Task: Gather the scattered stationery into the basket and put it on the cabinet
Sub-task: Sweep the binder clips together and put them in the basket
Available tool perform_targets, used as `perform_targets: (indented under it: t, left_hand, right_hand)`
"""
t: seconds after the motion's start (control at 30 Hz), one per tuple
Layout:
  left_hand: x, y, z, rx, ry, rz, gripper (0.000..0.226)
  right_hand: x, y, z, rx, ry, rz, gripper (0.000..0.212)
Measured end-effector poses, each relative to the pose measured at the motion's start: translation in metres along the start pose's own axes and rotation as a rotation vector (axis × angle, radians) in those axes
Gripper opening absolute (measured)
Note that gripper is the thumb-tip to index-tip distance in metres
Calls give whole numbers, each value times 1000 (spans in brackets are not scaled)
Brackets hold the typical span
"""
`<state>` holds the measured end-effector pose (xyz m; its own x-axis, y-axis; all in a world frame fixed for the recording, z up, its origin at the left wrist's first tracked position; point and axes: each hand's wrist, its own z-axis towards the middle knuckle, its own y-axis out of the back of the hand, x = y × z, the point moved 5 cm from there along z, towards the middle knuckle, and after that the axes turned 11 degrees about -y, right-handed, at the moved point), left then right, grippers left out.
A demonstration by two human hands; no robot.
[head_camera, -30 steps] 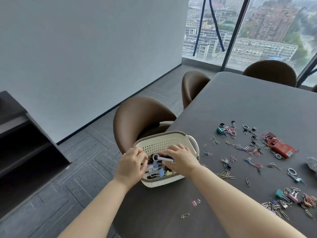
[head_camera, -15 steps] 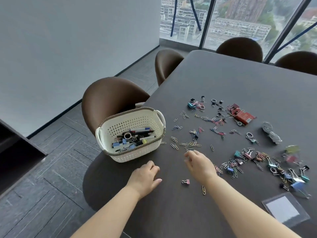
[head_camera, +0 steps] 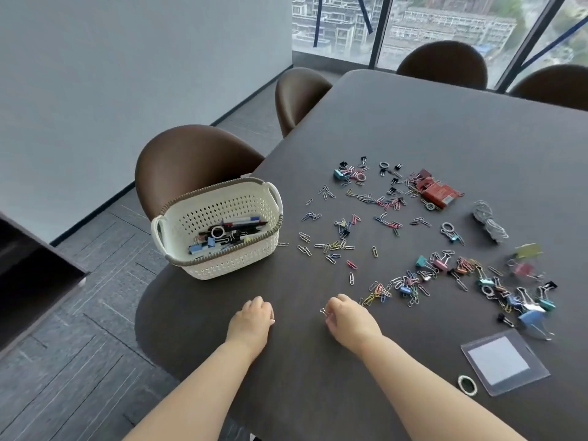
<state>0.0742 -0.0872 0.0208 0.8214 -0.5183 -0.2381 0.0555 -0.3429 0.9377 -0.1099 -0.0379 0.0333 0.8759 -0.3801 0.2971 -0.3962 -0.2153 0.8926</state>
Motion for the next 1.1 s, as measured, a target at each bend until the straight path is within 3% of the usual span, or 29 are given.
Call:
perform_targets:
  t: [0.1, 0.23, 0.33, 0.47, 0.67, 0.77, 0.93, 1.1]
  left_hand:
    - [-1, 24, -9, -175, -11, -126, 14]
    - [2, 114, -29, -805, -226, -138, 12]
    - [29, 169, -29, -925, -169, -139, 5]
    - [63, 163, -10, -594, -11, -166, 31]
    - [27, 117, -6, -550, -279, -53, 25]
    - [-10, 76, 17, -328, -347, -90, 31]
    - [-69, 13, 60, 92, -358, 89, 68]
    - [-115, -19, 91, 212, -470, 189, 114]
  right_hand:
    - [13, 25, 2, -119, 64, 117, 17]
    - [67, 80, 3, -374, 287, 332, 9]
    - [115, 114, 9, -482, 411, 447, 13]
    - [143, 112, 36, -322, 208, 319, 34]
    - [71, 69, 32, -232, 31, 182, 42]
    - [7, 47, 21, -223, -123, 78, 45]
    - [-97, 34, -16, -240, -408, 10, 51]
    - [-178, 23, -67, -208, -747, 17, 58]
